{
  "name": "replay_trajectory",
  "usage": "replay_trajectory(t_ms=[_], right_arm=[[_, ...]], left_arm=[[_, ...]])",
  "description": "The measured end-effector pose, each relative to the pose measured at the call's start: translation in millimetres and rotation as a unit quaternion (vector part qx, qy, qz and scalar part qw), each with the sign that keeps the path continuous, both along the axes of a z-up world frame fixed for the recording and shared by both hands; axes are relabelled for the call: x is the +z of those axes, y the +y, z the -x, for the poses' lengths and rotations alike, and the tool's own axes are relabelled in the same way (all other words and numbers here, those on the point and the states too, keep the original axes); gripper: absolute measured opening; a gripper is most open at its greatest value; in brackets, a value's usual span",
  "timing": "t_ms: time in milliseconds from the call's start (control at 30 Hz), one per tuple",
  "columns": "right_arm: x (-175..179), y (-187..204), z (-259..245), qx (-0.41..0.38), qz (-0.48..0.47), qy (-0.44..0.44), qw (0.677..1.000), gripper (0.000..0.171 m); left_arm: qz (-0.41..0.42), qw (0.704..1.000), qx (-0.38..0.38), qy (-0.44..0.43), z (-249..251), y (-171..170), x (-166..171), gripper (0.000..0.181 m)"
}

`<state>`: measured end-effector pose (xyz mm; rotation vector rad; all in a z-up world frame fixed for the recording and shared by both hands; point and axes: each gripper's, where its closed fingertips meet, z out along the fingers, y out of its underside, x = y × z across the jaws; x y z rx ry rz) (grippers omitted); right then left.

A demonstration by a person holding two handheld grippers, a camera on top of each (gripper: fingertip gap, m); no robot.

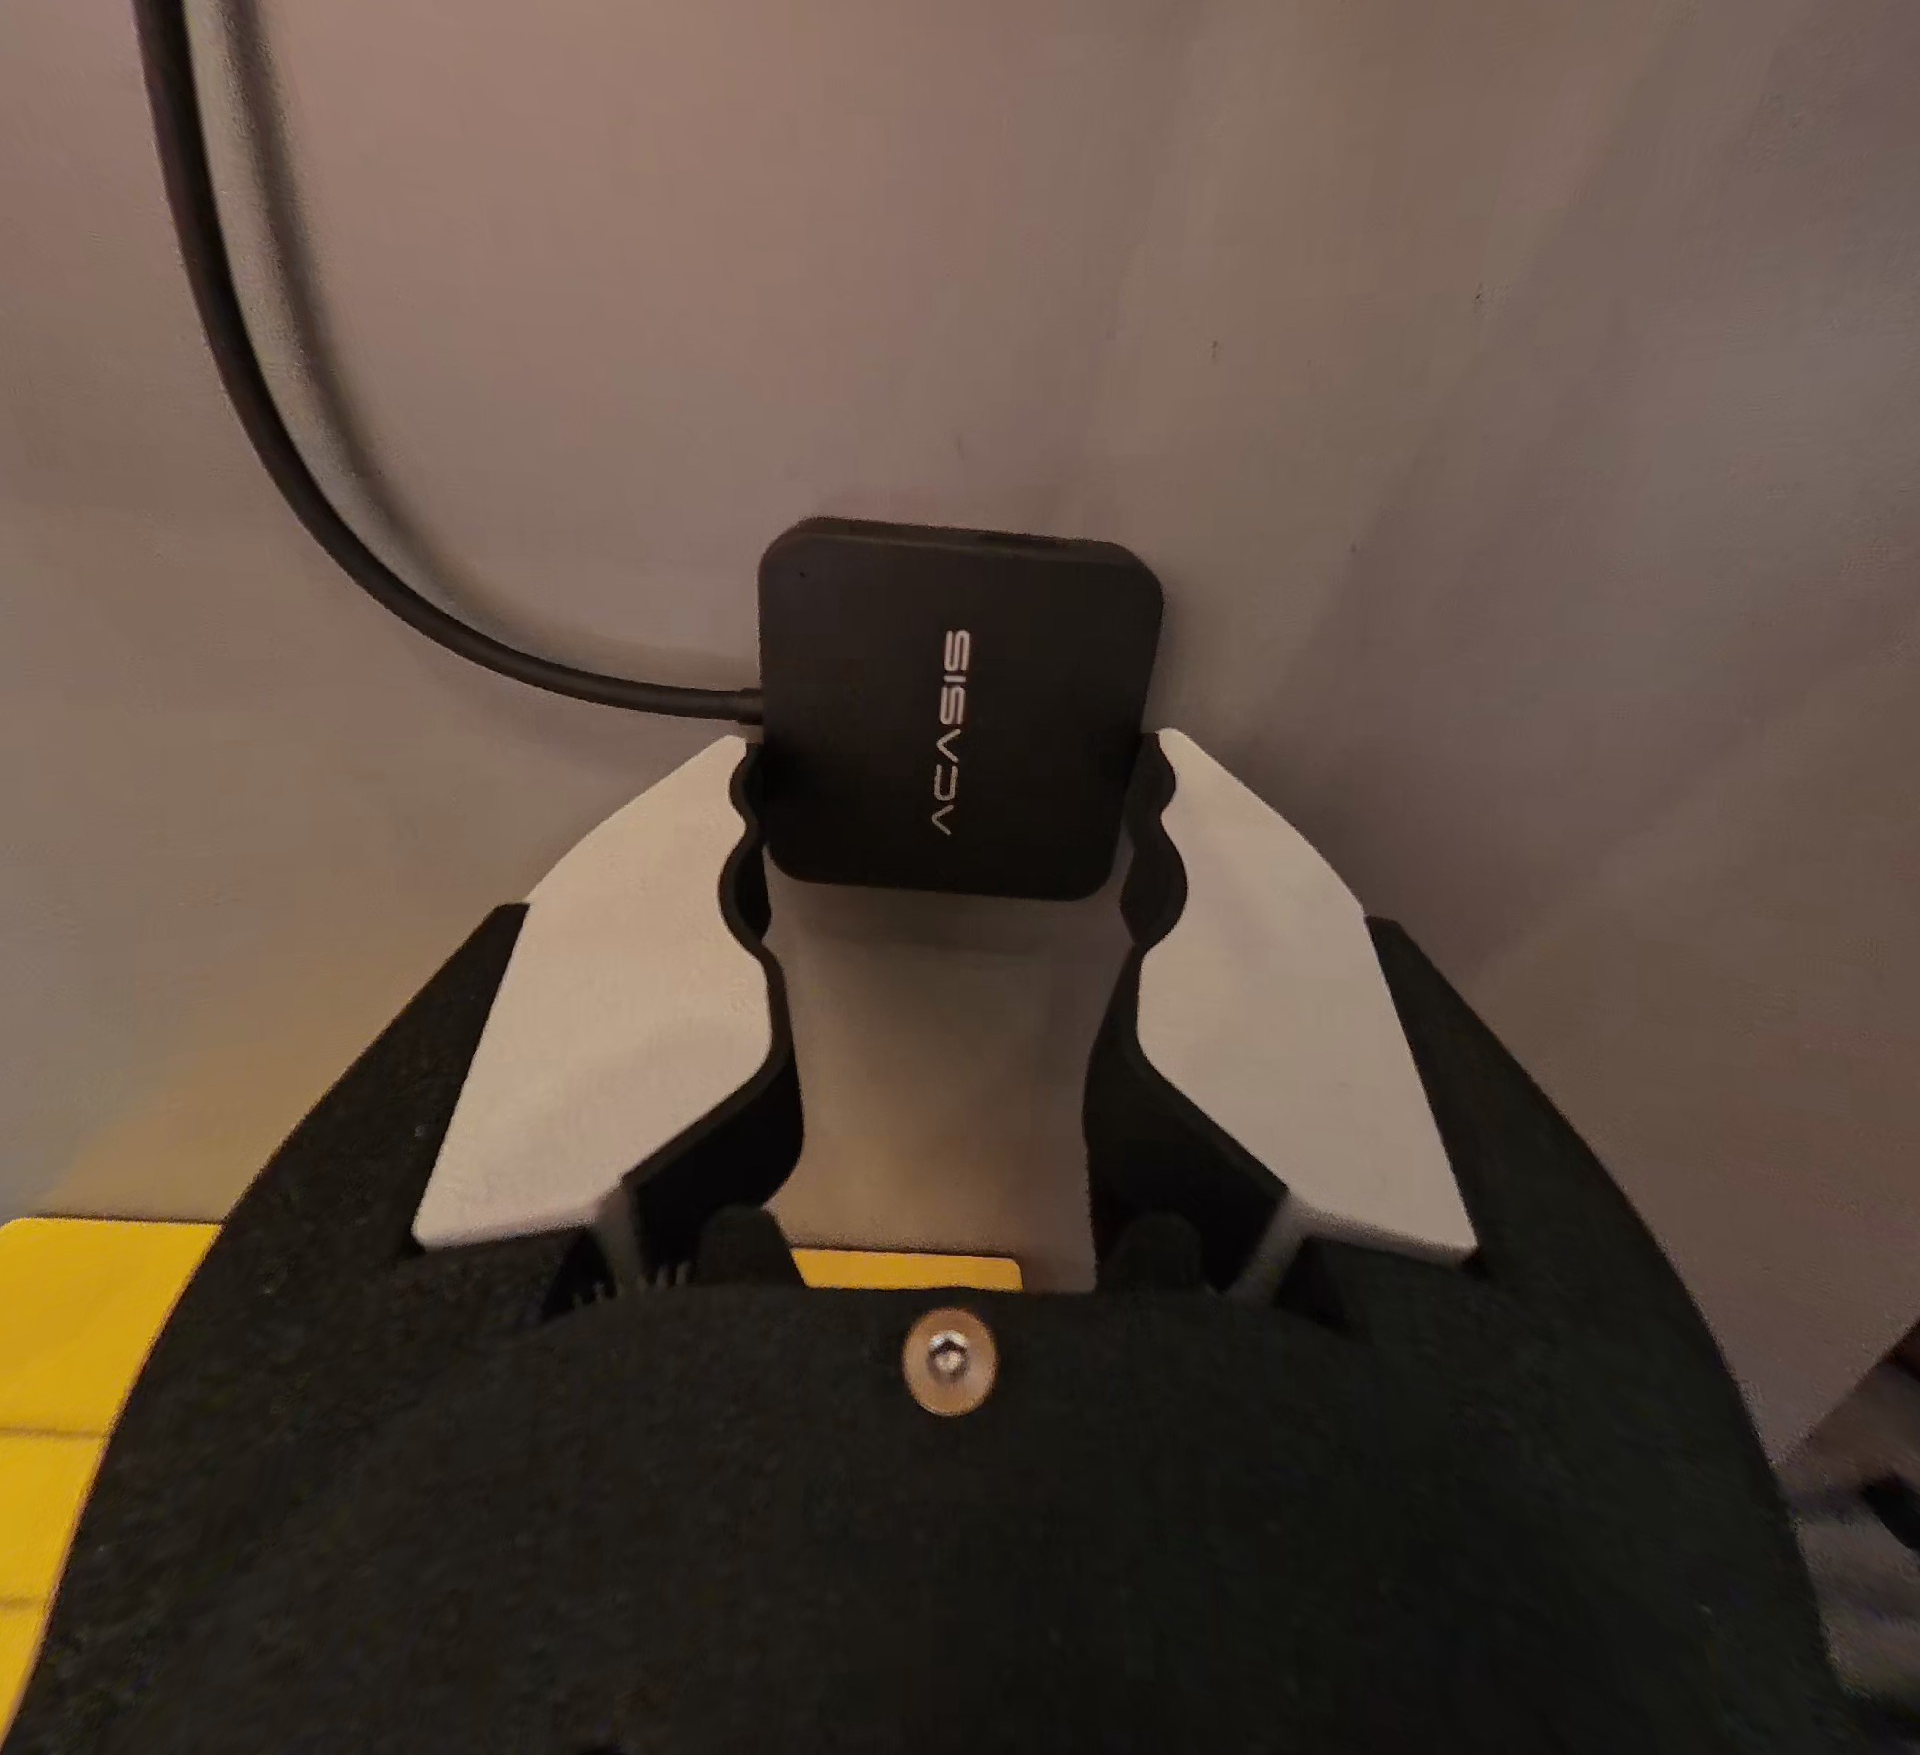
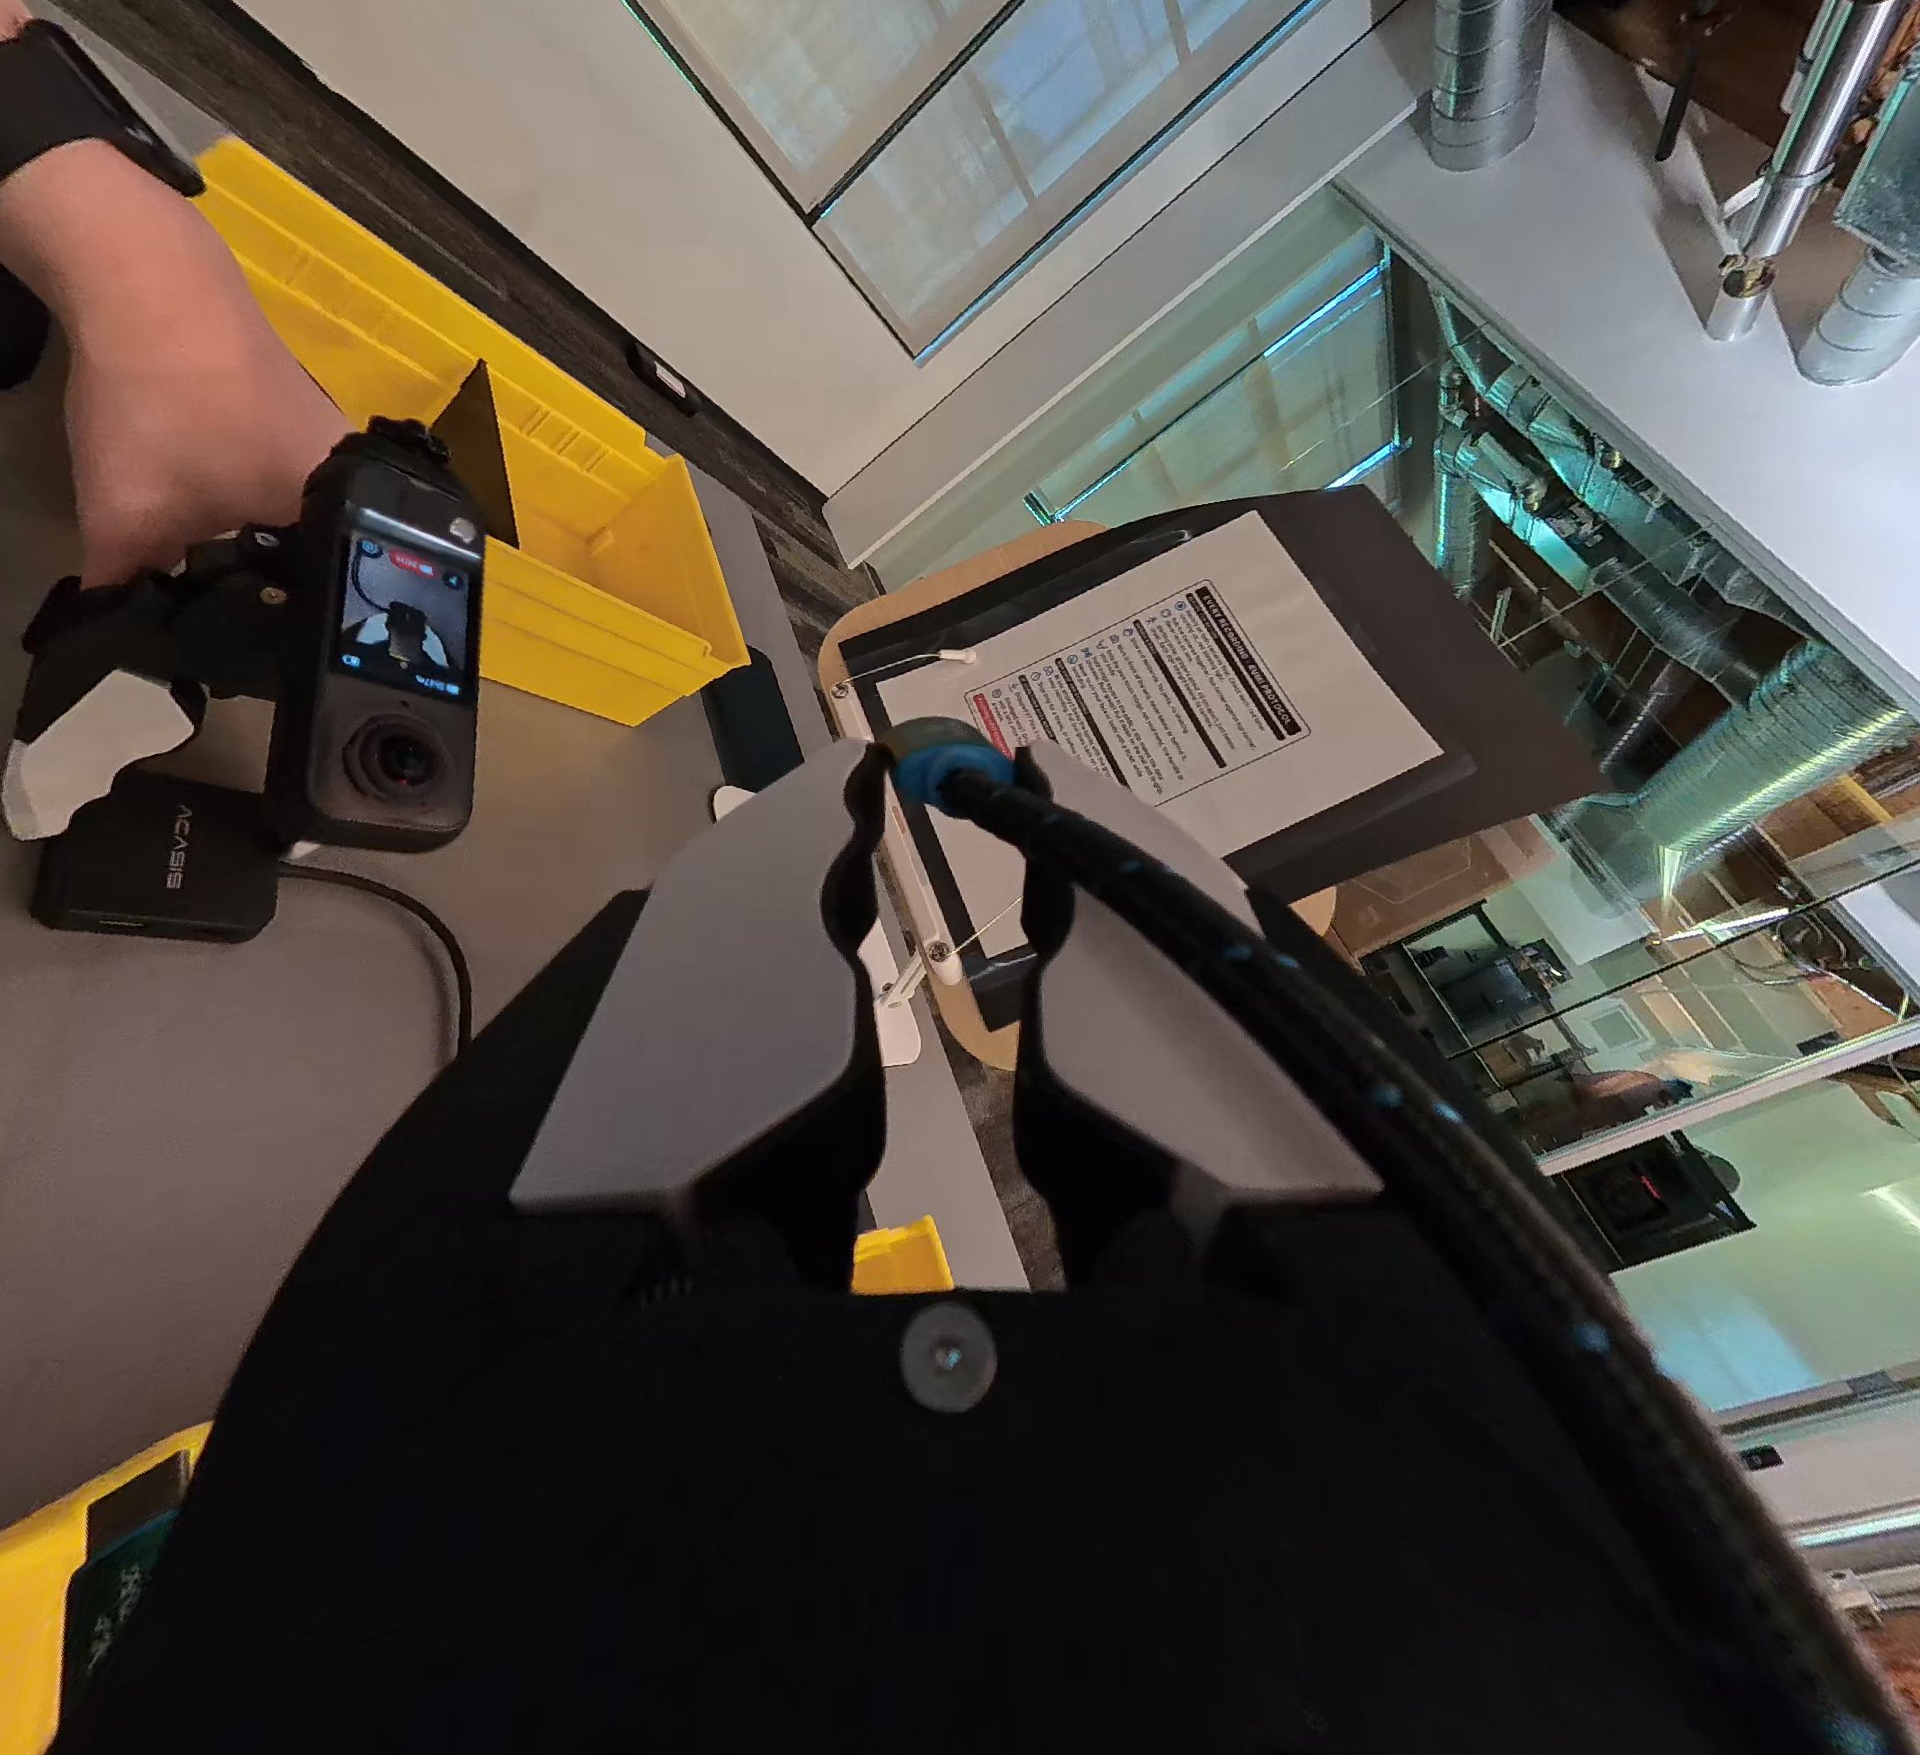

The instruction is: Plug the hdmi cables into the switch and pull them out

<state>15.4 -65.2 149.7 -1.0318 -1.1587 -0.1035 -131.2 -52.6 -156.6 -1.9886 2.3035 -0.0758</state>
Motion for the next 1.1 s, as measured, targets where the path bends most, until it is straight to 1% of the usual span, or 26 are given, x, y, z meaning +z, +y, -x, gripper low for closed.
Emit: replay_trajectory(t_ms=[33,200,367,633,733,900,1067,1100], right_arm=[[1.0,-0.6,-1.0,0.001,-0.001,0.002,1.000,0.024],[4.0,-1.7,-5.9,0.003,-0.002,0.012,1.000,0.024],[2.9,-0.7,-6.8,0.002,-0.001,0.011,1.000,0.024],[-0.8,-1.2,-0.8,0.007,0.001,0.002,1.000,0.024],[-2.8,-0.9,0.9,0.009,0.004,-0.002,1.000,0.024],[-8.4,-1.0,6.7,0.016,0.009,-0.015,1.000,0.024],[-13.2,1.2,11.0,0.016,0.013,-0.025,0.999,0.024],[-14.2,1.9,11.3,0.015,0.014,-0.027,0.999,0.024]], left_arm=[[-0.001,1.000,0.005,-0.002,1.6,1.3,0.9,0.066],[0.005,0.999,0.034,-0.037,6.6,4.0,12.1,0.066],[0.003,0.996,0.046,-0.073,4.7,5.1,33.9,0.066],[0.014,0.982,0.057,-0.177,-10.5,1.7,82.8,0.066],[0.017,0.978,0.065,-0.199,-9.1,1.2,90.1,0.066],[0.057,0.961,0.081,-0.259,-12.6,-6.5,105.9,0.065],[0.049,0.960,0.082,-0.265,-8.8,-4.7,112.0,0.065],[0.067,0.958,0.071,-0.269,-9.1,-10.2,114.3,0.063]])
